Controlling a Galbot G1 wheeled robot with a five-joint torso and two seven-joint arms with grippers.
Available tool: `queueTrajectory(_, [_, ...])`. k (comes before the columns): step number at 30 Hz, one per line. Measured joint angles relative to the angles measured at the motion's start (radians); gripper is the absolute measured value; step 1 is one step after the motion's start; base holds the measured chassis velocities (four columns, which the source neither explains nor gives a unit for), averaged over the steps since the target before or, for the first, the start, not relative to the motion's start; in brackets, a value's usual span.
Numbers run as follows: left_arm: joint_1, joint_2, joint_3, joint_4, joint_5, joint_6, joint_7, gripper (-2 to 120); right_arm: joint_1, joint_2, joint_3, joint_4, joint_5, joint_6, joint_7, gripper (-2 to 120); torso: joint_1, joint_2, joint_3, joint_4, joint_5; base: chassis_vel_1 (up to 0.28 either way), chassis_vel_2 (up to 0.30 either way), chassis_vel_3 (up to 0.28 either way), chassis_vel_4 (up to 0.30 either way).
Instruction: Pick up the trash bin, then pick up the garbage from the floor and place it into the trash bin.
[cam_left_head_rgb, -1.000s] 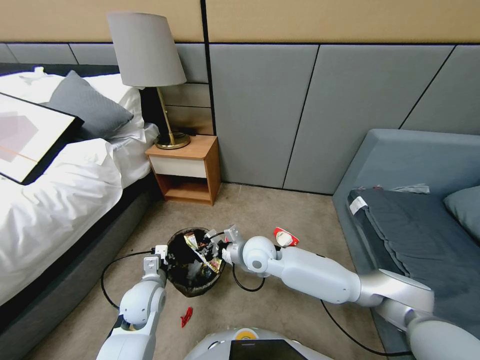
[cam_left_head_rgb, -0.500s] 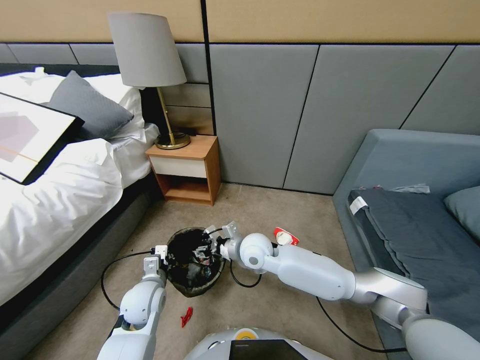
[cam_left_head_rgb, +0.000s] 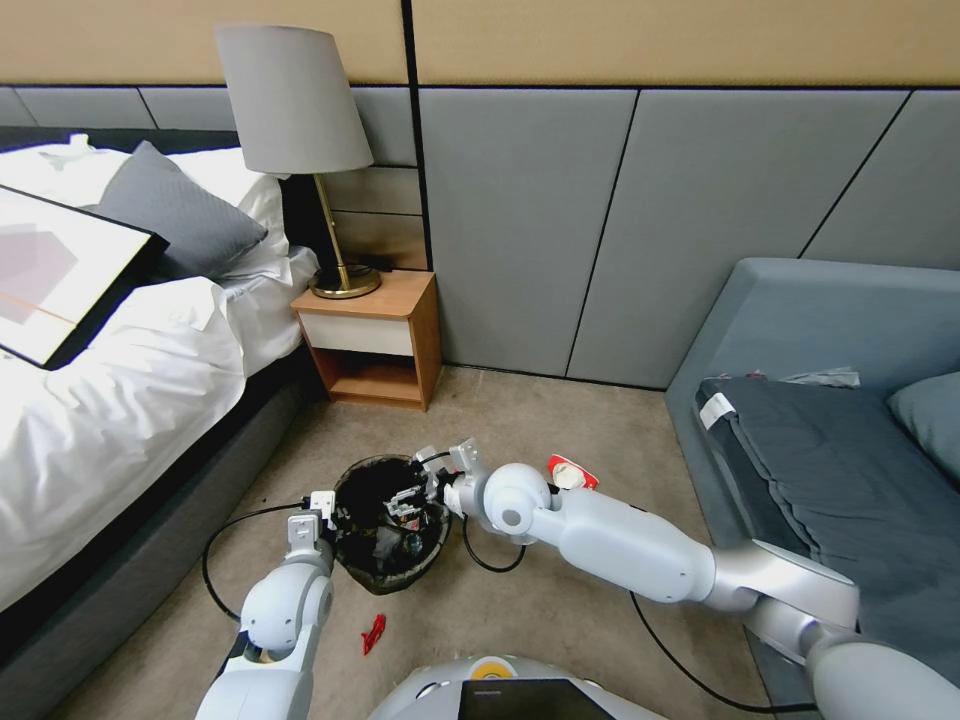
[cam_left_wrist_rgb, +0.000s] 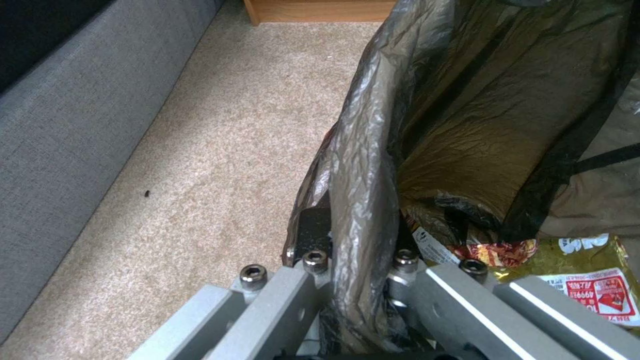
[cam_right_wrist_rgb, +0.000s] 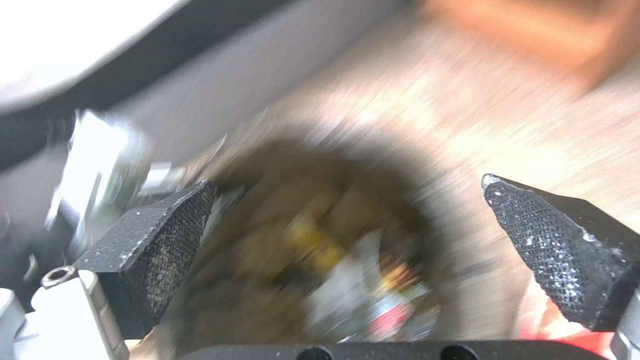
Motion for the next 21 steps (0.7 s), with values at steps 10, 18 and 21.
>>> queueTrajectory(10, [0.006,0.015,-0.009,-0.017,-0.015,0.004,0.001,0,-0.26,-0.139,0.414,0.06,-0.273,0.067,-0.049,100,0.0,0.0,0.0,-0.0001,-0.0002,0.0,0.0,0.0,0.0])
queueTrajectory(18, [0.005,0.024,-0.011,-0.029,-0.021,0.004,-0.001,0,-0.53,-0.125,0.748,0.052,-0.436,0.132,-0.113,100,0.0,0.0,0.0,0.0,0.0004,0.0,0.0,0.0,0.0])
queueTrajectory(21, [0.004,0.024,-0.01,-0.03,-0.021,0.003,-0.002,0,-0.609,-0.087,0.846,0.041,-0.56,0.19,-0.156,100,0.0,0.0,0.0,0.0006,0.0001,0.0,0.0,0.0,0.0])
